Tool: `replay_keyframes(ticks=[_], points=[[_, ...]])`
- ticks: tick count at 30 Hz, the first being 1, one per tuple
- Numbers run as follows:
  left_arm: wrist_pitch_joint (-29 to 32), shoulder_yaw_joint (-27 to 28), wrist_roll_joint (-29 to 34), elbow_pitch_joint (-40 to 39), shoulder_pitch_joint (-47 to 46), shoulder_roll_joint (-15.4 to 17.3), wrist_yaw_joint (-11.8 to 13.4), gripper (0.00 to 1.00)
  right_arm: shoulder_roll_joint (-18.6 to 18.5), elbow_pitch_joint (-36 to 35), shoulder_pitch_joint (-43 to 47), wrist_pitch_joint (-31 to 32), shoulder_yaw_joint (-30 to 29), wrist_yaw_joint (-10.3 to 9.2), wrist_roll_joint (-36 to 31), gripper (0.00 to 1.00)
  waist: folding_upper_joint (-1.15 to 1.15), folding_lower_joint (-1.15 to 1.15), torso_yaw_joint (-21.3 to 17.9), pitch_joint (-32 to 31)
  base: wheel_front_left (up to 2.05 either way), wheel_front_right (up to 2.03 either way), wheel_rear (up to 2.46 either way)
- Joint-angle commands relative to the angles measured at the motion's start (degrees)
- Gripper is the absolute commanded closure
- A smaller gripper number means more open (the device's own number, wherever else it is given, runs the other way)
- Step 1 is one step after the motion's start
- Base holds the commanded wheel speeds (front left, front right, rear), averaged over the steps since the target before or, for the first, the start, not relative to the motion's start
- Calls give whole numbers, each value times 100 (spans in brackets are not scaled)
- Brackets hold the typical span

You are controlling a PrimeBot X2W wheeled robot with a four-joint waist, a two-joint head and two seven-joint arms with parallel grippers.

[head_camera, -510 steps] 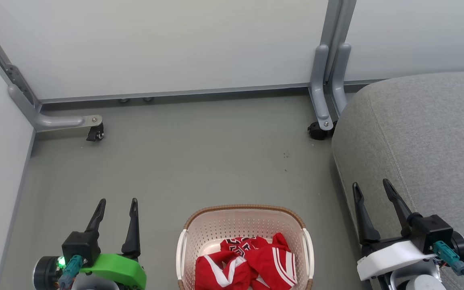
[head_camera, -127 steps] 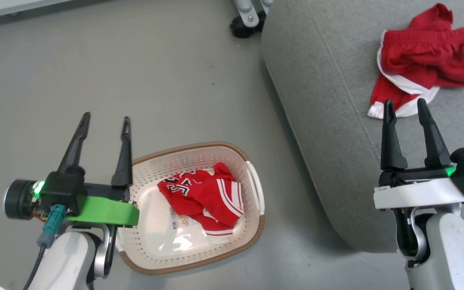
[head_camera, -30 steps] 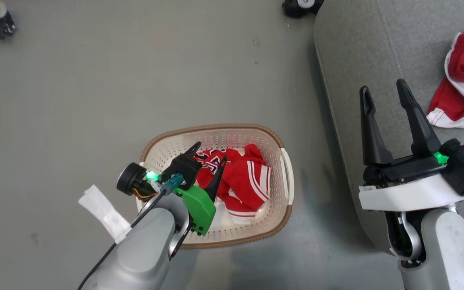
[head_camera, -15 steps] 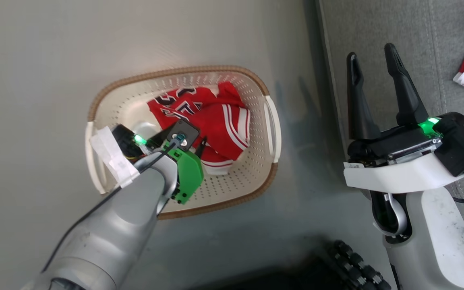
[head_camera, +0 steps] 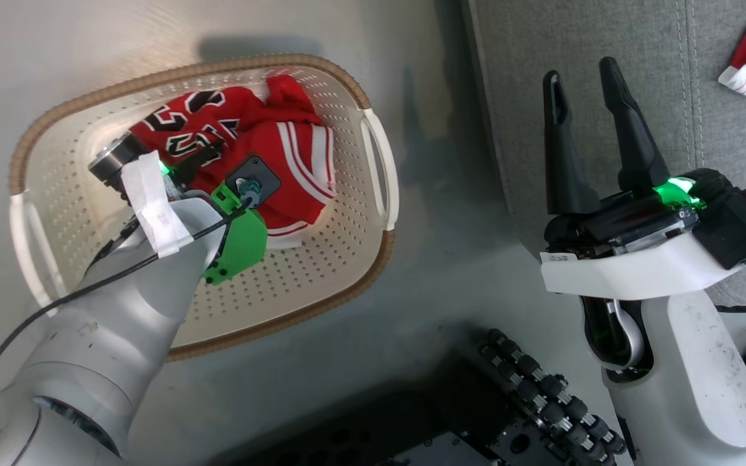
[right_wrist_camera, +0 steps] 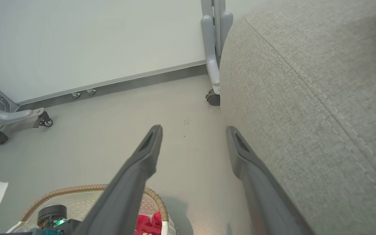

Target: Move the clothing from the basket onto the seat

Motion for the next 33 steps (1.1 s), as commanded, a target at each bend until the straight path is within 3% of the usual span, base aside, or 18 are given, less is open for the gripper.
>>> replay_keyframes(ticks=[1,12,13,14,22,33], points=[[46,-41,44,57,-133,82,44,0,16,-17,-91,-23,34,0,57,0,0,-1,-202,207,0,0,0],[663,-208,76,232,-308,226,49,0,13,-71,-143,-24,125,-1,214,0,0,-1,-366,431,0,0,0],[738,-212,53,241,-315,233,34,44,13,-74,-156,-24,121,0,213,0,0,-1,-370,440,0,0,0],[782,-227,60,246,-333,244,82,100,13,-79,-161,-24,110,-1,210,0,0,-1,-369,444,0,0,0],[549,-233,-24,255,-254,217,195,100,11,-116,-209,-23,24,0,104,0,0,-1,-297,289,0,0,0],[-444,253,-735,89,300,-100,121,100,10,5,42,-22,-113,-1,-250,0,0,-1,122,-682,0,0,0]])
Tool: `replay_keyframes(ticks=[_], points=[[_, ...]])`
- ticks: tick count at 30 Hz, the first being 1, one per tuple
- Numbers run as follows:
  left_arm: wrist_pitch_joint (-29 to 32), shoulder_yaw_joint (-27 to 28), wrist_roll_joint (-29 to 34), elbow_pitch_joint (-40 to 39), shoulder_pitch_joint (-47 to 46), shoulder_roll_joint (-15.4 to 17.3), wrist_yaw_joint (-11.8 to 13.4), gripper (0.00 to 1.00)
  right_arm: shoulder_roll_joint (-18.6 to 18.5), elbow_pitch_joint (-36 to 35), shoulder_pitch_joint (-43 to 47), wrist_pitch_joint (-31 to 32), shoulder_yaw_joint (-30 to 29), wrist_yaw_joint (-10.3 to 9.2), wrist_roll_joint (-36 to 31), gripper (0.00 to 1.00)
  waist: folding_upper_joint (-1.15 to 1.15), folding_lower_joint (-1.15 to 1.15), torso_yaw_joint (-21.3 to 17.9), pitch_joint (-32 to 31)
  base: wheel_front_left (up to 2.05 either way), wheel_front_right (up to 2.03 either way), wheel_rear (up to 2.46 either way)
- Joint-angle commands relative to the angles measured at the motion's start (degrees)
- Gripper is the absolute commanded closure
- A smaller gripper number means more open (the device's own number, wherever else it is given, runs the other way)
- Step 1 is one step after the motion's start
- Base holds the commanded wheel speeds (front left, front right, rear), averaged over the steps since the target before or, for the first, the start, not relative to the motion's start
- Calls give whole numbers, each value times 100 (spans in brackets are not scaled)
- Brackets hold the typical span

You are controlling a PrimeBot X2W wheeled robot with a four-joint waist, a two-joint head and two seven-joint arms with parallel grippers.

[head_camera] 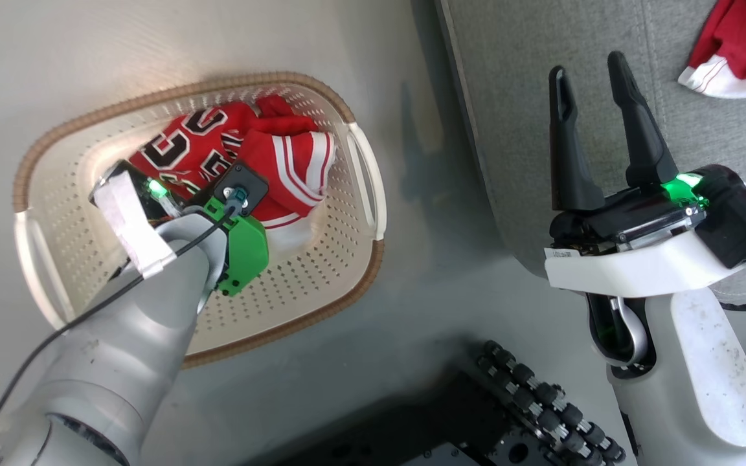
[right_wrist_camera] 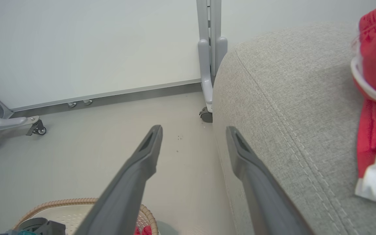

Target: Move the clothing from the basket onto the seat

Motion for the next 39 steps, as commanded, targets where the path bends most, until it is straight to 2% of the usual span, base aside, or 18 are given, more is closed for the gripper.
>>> replay_keyframes(ticks=[1,8,11,24,28,39], points=[[-133,119,-133,-84,130,-47,-11,100,-2,40,99,-18,-32,-1,-95,0,0,0,303,-523,0,0,0],[-347,508,-605,-594,679,-217,61,100,-62,252,352,-7,-84,-1,-372,0,0,0,687,-1391,0,0,0],[-356,630,-694,-1089,968,-245,114,100,-120,287,474,63,-119,-1,-424,0,0,0,843,-1802,0,0,0],[-359,1577,-708,-3759,2675,185,411,100,-265,109,1276,612,-350,0,-423,0,0,0,1345,-3362,0,0,0],[-358,1904,-638,-4551,3117,272,417,100,-271,16,1574,787,-397,0,-452,0,0,0,1494,-3822,0,0,0],[-353,2662,-613,-6070,3727,276,397,100,-286,-272,2135,1200,-394,0,-425,0,0,0,1686,-4694,0,0,0]])
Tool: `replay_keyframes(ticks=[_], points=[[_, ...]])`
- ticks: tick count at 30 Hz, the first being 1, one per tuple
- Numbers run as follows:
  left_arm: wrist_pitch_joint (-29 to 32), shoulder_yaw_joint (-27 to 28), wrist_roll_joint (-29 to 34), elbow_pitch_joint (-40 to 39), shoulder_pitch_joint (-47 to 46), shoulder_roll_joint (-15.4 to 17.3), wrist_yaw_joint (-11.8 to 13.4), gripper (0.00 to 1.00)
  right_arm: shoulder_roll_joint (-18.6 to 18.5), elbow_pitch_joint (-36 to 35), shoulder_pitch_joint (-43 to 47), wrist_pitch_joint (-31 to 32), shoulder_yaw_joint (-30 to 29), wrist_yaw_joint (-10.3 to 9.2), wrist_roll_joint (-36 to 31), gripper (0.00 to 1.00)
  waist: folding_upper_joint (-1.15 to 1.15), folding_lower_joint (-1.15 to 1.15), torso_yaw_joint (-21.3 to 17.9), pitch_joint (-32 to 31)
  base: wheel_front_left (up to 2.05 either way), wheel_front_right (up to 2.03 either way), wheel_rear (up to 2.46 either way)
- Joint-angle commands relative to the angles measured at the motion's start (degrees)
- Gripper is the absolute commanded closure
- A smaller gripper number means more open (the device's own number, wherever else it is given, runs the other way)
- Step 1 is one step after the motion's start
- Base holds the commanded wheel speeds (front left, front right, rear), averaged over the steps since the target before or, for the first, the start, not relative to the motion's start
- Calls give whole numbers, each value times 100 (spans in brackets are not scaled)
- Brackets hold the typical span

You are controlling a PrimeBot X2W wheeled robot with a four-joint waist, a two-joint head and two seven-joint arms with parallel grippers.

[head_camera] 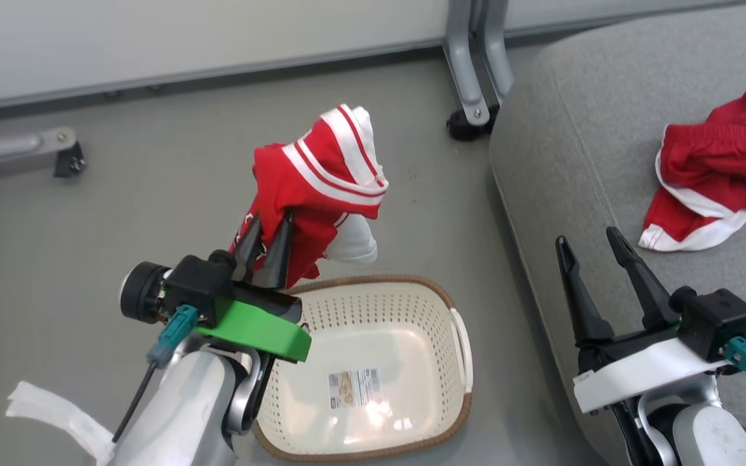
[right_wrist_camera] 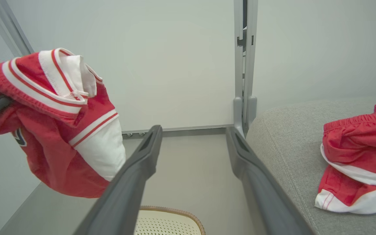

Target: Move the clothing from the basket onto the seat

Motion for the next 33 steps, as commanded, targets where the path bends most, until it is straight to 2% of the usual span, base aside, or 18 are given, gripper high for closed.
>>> replay_keyframes(ticks=[1,11,21,33], points=[[-18,80,28,-162,144,-25,-15,100,-30,-51,125,50,-12,0,-16,0,0,1,275,-533,0,0,0],[-18,197,75,-804,680,-146,-74,100,20,-215,554,308,-19,0,29,0,0,1,317,-1028,0,0,0],[-19,142,126,-1238,1185,-114,-29,100,65,-337,856,433,65,0,33,0,0,1,352,-1191,0,0,0],[17,43,87,-1372,1237,-66,-17,100,117,-339,914,433,139,0,49,0,0,1,419,-1210,0,0,0]])
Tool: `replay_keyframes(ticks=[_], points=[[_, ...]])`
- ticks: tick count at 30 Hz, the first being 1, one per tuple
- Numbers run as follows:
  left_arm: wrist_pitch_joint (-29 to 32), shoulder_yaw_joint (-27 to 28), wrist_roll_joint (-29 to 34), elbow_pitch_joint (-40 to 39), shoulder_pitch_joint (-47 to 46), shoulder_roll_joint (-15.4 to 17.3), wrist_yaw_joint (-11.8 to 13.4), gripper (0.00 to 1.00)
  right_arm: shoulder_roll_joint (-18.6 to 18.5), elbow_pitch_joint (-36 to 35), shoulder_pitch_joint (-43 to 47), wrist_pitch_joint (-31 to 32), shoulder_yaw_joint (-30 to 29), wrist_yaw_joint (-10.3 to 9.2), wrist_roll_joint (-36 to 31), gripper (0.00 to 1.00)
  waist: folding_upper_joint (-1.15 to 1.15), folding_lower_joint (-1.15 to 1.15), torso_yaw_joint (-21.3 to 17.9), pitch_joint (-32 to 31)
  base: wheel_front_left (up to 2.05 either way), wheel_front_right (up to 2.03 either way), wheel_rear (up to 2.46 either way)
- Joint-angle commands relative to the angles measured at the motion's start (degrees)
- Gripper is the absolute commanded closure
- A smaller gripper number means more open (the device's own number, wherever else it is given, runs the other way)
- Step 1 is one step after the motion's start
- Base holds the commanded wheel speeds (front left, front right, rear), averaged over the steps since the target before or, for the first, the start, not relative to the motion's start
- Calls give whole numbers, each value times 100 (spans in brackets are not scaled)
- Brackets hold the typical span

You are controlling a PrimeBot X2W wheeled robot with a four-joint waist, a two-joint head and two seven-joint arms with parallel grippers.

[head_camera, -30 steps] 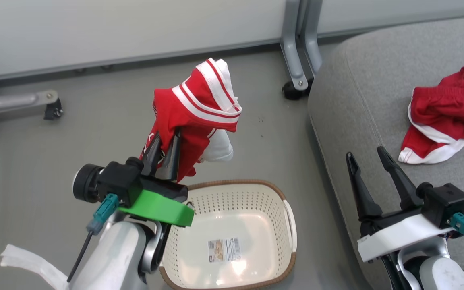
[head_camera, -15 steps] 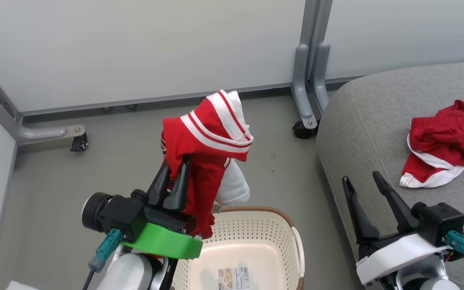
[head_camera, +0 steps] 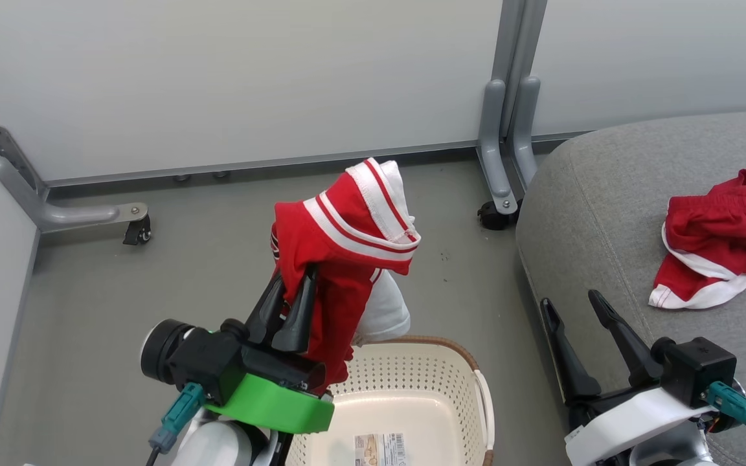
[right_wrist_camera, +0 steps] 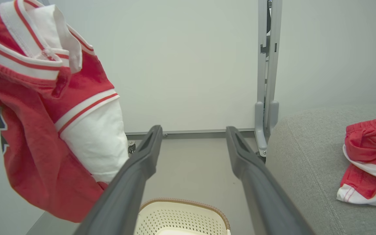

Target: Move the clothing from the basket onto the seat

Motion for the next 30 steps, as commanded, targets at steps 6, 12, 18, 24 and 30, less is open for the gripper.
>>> replay_keyframes(ticks=[6,12,18,24,30], points=[[4,-9,-15,1,-16,65,26,100,-49,47,-53,-28,206,0,89,0,0,1,33,7,0,0,0],[29,-126,-4,2,-144,32,-51,100,-238,246,-473,-77,1004,0,353,0,0,1,156,84,0,0,0],[64,-305,5,36,-262,-53,-143,100,-385,680,-1222,-248,2165,0,800,0,0,1,347,146,0,0,0],[68,-476,10,81,-339,-117,-229,100,-442,1303,-1955,-502,2881,0,1165,0,0,1,500,146,0,0,0],[62,-587,20,75,-354,-142,-270,100,-455,1860,-2529,-687,3366,0,1463,0,0,1,582,161,0,0,0]])
